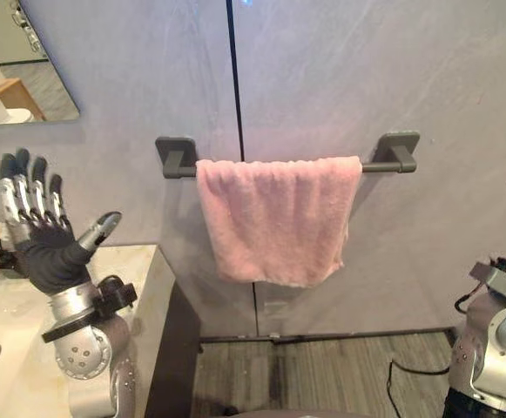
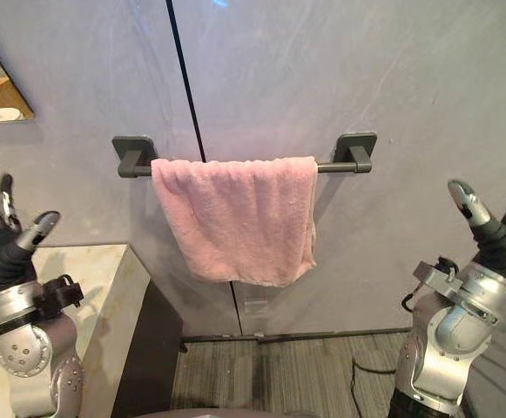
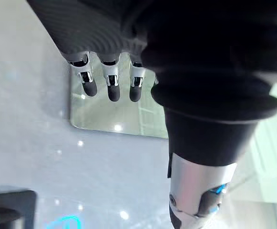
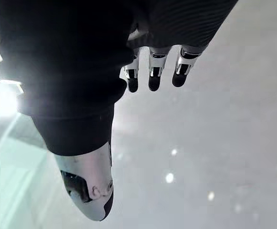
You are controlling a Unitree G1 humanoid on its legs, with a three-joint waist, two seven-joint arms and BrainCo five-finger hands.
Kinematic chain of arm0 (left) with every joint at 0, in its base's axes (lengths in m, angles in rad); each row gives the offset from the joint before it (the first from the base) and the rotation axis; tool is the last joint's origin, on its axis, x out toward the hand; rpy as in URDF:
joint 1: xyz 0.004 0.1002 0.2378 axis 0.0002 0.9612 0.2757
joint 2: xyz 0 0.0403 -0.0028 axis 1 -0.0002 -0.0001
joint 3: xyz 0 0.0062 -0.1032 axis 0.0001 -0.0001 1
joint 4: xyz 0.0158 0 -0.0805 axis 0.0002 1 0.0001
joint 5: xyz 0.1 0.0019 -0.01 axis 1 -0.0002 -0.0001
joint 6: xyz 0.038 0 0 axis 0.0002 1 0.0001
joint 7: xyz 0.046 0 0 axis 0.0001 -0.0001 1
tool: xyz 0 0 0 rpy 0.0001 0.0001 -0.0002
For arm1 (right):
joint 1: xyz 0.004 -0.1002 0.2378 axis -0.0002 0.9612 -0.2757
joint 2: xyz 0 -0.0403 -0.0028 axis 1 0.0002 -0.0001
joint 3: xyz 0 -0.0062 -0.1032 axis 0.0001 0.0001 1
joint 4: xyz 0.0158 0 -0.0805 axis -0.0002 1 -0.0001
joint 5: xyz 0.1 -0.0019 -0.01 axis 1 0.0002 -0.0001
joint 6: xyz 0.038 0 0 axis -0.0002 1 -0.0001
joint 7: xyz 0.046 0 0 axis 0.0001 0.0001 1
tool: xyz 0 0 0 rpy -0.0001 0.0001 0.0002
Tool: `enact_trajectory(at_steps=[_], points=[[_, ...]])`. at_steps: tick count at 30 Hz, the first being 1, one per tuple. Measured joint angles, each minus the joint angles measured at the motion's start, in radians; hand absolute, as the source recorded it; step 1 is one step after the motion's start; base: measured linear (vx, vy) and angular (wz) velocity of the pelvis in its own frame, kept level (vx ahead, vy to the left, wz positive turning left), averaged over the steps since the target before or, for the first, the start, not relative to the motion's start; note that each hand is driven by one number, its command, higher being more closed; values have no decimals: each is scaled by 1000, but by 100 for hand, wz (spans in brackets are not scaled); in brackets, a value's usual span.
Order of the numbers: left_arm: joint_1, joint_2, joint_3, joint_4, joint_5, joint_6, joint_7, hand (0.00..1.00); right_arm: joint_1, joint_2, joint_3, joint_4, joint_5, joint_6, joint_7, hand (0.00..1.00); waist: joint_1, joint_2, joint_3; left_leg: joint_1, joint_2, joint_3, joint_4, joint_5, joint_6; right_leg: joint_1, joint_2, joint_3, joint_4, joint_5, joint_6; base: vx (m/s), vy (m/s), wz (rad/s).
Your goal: Organize washtable
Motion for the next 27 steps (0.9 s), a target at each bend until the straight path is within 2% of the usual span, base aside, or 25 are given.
enact_trajectory(at_steps=[2, 3, 4, 6, 9, 11, 13, 15, 16, 19, 23, 27], points=[[-23, 48, -69, 0, -75, -6, -55, 0, -41, -52, 116, 0, 58, -7, 65, 0, 1, 0, -9, 0, -3, 0, 0, 0, 0, 0, 0, 0, 0, 0, 0, -15, 0, 0], [-45, 78, -144, 3, -126, -5, -106, 0, -69, -83, 209, 1, 100, -6, 119, 0, 2, -2, -12, 0, -6, -1, 0, 1, 0, 0, -1, -1, 2, 0, 0, 0, 0, 0], [-50, 89, -177, 3, -135, -5, -124, 0, -82, -95, 246, 3, 113, -6, 137, 0, 3, -4, -13, 0, -7, -1, 0, 1, 0, 0, -1, -1, 3, 1, 0, 0, 0, 0], [-83, 147, -320, 44, -177, 5, -208, 0, -136, -154, 407, 27, 142, -4, 203, 0, 5, -7, -15, 0, -10, -1, 0, 1, 1, 0, -3, 1, 5, 2, 3, 0, 0, 0], [-124, 210, -441, 107, -234, 24, -276, 0, -185, -213, 538, 74, 167, 8, 256, 0, 5, -9, -16, 0, -13, 0, 0, 2, 2, -2, -6, 6, 6, 2, 3, 1, 1, -2], [-151, 257, -515, 144, -260, 47, -329, 0, -198, -263, 624, 110, 187, 32, 300, 0, 7, -14, -18, 0, -13, 7, 0, 2, 2, -6, -6, 12, 8, 2, 3, 10, -1, -9], [-162, 302, -584, 185, -280, 54, -362, 0, -206, -333, 721, 167, 193, 46, 336, 0, 5, -15, -19, -4, -13, 13, 0, 2, 3, -14, -6, 17, 11, 2, 3, 8, -7, -8], [-163, 320, -607, 239, -288, 64, -365, 0, -204, -370, 756, 210, 200, 56, 342, 0, 4, -15, -19, -7, -13, 15, 0, 2, 3, -15, -6, 18, 15, 2, 3, 5, -4, -2], [-164, 342, -639, 290, -288, 83, -371, 0, -202, -400, 782, 254, 201, 68, 359, 0, 2, -15, -19, -6, -12, 16, 0, 2, 3, -15, -5, 19, 16, 2, 3, 0, 0, 0], [-163, 353, -685, 353, -272, 110, -375, 0, -180, -423, 822, 311, 187, 82, 377, 0, 3, -13, -18, -6, -12, 17, 0, 2, 3, -17, -5, 20, 18, 2, 3, -10, -4, 0], [-156, 339, -715, 428, -193, 150, -379, 0, -115, -401, 837, 385, 109, 86, 377, 0, 3, -11, -14, -9, -12, 21, -1, 2, 3, -32, -5, 26, 28, 1, 3, -42, -11, -4], [-153, 271, -715, 533, -100, 169, -379, 0, -45, -333, 823, 450, 18, 98, 372, 0, 1, -12, 0, -8, -13, 20, -6, 5, 6, -33, -7, 31, 32, -2, 3, -41, -4, 0]])
